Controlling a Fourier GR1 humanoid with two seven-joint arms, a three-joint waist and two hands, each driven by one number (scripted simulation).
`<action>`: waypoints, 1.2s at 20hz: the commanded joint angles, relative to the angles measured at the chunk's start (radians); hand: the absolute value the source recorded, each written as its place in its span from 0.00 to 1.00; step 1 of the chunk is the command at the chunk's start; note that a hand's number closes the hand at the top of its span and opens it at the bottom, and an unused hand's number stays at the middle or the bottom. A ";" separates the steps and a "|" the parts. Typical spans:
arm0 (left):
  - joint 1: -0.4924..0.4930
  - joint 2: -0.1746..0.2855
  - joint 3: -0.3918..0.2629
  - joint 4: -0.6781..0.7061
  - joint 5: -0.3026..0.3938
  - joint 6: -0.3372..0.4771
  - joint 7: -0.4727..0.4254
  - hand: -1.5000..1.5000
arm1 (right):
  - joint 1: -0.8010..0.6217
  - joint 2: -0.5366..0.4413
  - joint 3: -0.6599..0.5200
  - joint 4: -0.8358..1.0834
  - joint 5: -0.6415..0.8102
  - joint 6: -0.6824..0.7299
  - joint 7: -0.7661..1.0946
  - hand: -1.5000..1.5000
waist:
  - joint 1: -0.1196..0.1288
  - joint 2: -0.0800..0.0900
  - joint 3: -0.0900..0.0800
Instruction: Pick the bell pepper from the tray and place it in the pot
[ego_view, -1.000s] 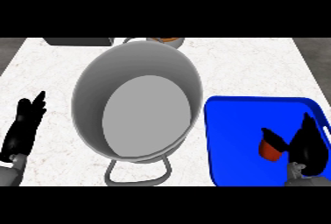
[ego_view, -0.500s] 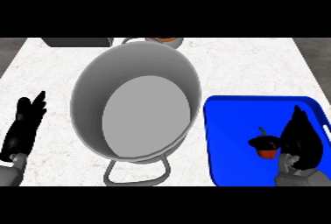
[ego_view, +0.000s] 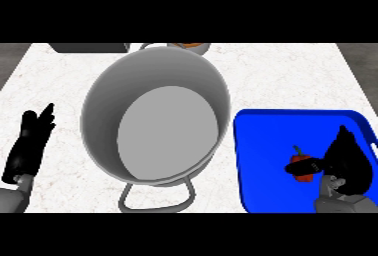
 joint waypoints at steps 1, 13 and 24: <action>0.040 0.009 0.014 -0.024 -0.015 -0.011 -0.021 0.50 | -0.036 0.033 -0.034 0.013 0.020 0.099 0.184 0.00 | 0.008 0.000 0.001; 0.041 -0.010 0.037 -0.074 -0.054 -0.034 0.040 0.50 | -0.045 0.099 -0.149 0.115 0.108 0.129 0.082 0.00 | 0.008 0.000 0.002; -0.031 -0.094 0.063 0.019 -0.109 -0.055 0.033 0.50 | -0.027 0.161 -0.216 0.226 0.116 0.022 -0.018 0.00 | 0.000 0.002 0.002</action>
